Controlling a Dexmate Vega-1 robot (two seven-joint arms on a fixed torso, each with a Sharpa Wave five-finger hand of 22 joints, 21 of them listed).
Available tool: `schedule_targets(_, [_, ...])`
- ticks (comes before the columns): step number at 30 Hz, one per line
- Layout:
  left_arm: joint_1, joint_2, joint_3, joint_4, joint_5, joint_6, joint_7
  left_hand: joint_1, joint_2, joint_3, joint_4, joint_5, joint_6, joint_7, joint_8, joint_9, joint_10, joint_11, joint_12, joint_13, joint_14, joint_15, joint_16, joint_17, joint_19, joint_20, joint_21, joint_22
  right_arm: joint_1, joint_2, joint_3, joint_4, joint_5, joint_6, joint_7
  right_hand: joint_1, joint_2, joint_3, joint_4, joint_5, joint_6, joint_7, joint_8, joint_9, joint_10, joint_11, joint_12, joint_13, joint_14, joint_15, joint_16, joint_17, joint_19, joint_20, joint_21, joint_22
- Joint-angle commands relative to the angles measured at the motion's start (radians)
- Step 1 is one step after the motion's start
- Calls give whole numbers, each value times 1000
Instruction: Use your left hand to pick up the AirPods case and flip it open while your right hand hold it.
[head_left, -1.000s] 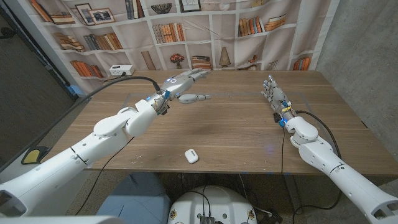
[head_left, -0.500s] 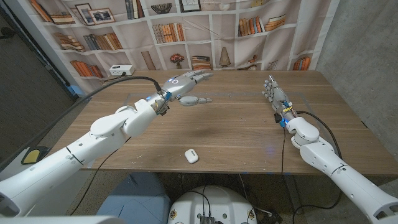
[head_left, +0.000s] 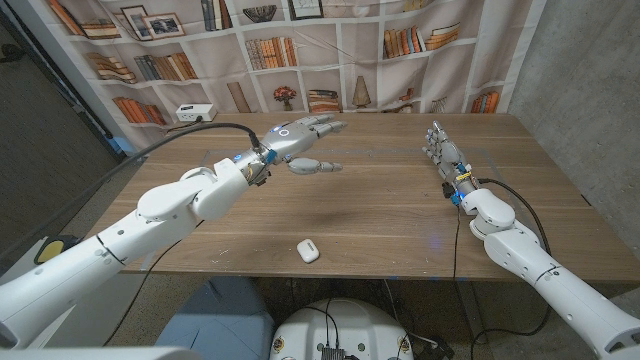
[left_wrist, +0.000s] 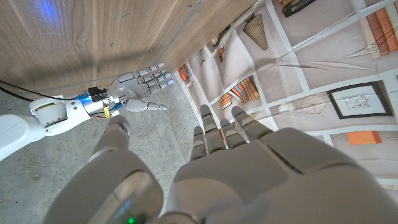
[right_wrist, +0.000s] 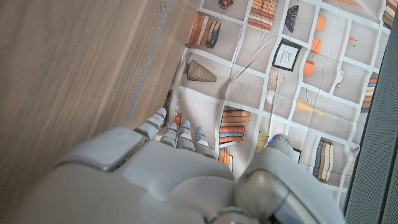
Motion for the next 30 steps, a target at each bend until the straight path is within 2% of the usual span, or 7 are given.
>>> schedule_targets(1, [20,21,-22,-28,32,-16,-16,9,-3,-2,-1,5,3,-4,7,4,8,-3,4,5,4,-6,2,3,6,7,-2,2,-1,0,-4,-2,-5,-7,-3,11,1,3,-8,-3,2,2,5,2,2,4,2,2,-7,-5,4,-1,-10,5,5,5])
schedule_targets(14, [37,52,-49,-60,59,-43,-33,11,-6,-6,-1,5,5,-2,6,4,16,-2,5,5,3,-5,1,3,6,9,-2,2,-5,1,-2,-5,-6,-5,-8,16,2,5,-11,-4,0,0,4,2,3,2,3,2,-8,-4,4,-1,-10,6,5,5])
schedule_targets(17, [39,59,-55,-70,61,-58,-35,13,-7,-7,-1,5,11,-1,8,4,32,-4,10,5,10,-14,3,3,12,-1,0,2,-7,1,0,-5,-5,-3,-10,17,2,6,-12,-4,2,3,5,2,3,4,3,2,-8,-5,4,-1,-10,7,5,5])
schedule_targets(24, [58,80,-75,-95,126,-57,-34,19,-2,-6,-1,6,14,9,8,4,35,-4,9,5,11,-16,3,2,14,-3,0,1,-19,-5,7,-14,-7,-6,-24,20,2,7,-14,-5,7,4,7,2,6,2,3,2,-8,-5,4,-1,-11,8,5,5])
schedule_targets(30, [77,93,-99,-94,116,-57,-41,21,-1,-5,-2,7,15,10,8,3,36,-5,8,5,12,-16,3,2,13,-2,-1,1,-23,8,14,-3,13,24,-4,22,1,8,-15,-5,8,5,7,2,7,5,4,2,-8,-5,4,-1,-12,8,5,5])
